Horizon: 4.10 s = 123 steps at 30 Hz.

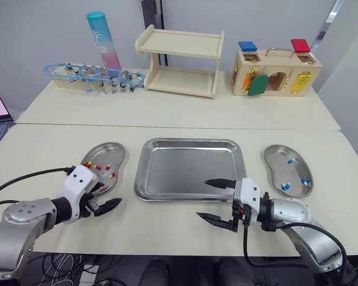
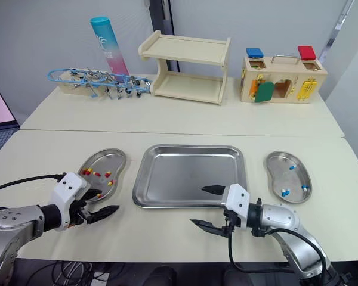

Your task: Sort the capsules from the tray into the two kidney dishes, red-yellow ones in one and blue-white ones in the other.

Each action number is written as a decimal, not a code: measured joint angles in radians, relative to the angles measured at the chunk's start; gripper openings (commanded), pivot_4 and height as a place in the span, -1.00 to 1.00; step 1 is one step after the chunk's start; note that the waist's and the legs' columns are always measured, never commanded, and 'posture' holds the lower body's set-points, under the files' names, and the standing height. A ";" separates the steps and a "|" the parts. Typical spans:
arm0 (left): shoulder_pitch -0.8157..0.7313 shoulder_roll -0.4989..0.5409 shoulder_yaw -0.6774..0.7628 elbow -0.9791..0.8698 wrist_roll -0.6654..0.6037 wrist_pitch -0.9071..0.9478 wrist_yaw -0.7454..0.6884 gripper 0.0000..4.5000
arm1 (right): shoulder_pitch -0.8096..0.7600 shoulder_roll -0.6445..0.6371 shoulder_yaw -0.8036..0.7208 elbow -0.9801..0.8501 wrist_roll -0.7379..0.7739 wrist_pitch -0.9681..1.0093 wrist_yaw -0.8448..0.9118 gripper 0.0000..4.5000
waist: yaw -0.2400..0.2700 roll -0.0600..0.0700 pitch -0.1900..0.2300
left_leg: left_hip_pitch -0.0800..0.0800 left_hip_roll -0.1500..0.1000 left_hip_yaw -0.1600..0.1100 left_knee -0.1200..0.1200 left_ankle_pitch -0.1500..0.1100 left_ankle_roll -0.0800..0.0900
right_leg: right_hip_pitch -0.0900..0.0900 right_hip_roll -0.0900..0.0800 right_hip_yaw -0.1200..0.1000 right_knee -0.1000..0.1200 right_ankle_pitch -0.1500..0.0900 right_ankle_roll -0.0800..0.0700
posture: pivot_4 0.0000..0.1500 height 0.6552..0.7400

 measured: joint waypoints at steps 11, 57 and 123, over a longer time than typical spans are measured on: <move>0.024 0.007 0.045 0.084 0.063 -0.137 0.020 0.81 | -0.001 0.011 0.002 0.000 -0.001 0.000 0.000 1.00 | 0.000 0.000 0.000 | 0.000 0.000 0.000 0.000 0.000 0.000 | 0.000 0.000 0.000 0.000 0.000 0.000 | 1.00 1.00; -0.060 -0.141 0.120 0.106 -0.060 -0.098 0.076 0.81 | -0.001 0.015 0.010 0.000 -0.002 0.000 -0.004 1.00 | 0.000 -0.001 0.000 | 0.000 0.000 0.000 0.000 0.000 0.000 | 0.000 0.000 0.000 0.000 0.000 0.000 | 1.00 1.00; 0.013 0.104 0.071 0.167 0.035 -0.432 -0.271 0.81 | 0.000 0.030 0.018 0.000 -0.010 0.000 -0.025 1.00 | -0.002 0.001 0.001 | 0.000 0.000 0.001 -0.001 0.000 0.000 | -0.001 0.000 0.000 0.000 0.000 0.000 | 1.00 1.00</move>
